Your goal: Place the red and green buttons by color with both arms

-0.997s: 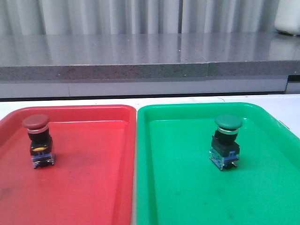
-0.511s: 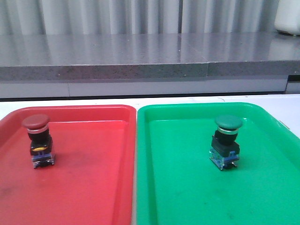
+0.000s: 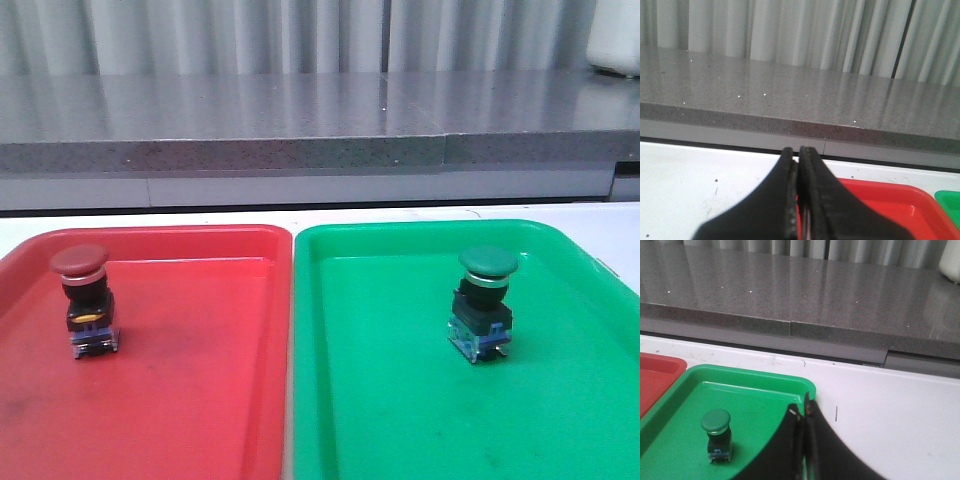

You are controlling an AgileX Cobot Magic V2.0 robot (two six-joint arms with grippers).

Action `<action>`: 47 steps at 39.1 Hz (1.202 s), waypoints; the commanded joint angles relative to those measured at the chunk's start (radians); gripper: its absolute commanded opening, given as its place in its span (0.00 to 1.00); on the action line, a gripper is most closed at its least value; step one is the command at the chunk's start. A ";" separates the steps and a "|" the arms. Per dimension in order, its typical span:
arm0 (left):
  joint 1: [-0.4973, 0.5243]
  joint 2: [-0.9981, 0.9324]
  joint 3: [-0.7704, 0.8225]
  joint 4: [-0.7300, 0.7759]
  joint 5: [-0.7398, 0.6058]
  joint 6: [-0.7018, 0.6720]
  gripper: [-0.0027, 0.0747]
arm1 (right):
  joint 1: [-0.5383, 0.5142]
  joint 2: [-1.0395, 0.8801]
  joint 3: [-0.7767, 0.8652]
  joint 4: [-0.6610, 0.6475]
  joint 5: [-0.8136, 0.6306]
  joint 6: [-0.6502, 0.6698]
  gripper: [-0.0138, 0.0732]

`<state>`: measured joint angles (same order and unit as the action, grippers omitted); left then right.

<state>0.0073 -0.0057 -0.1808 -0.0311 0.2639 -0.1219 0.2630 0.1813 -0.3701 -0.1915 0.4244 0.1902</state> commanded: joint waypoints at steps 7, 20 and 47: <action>0.003 -0.014 0.107 0.006 -0.109 -0.026 0.01 | -0.005 0.009 -0.023 -0.017 -0.074 -0.001 0.02; 0.003 -0.014 0.209 0.006 -0.199 -0.026 0.01 | -0.005 0.009 -0.023 -0.017 -0.073 -0.001 0.02; 0.003 -0.014 0.209 0.006 -0.199 -0.026 0.01 | -0.005 0.009 -0.023 -0.017 -0.073 -0.001 0.02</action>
<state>0.0089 -0.0057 0.0046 -0.0245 0.1503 -0.1361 0.2630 0.1813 -0.3701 -0.1915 0.4281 0.1902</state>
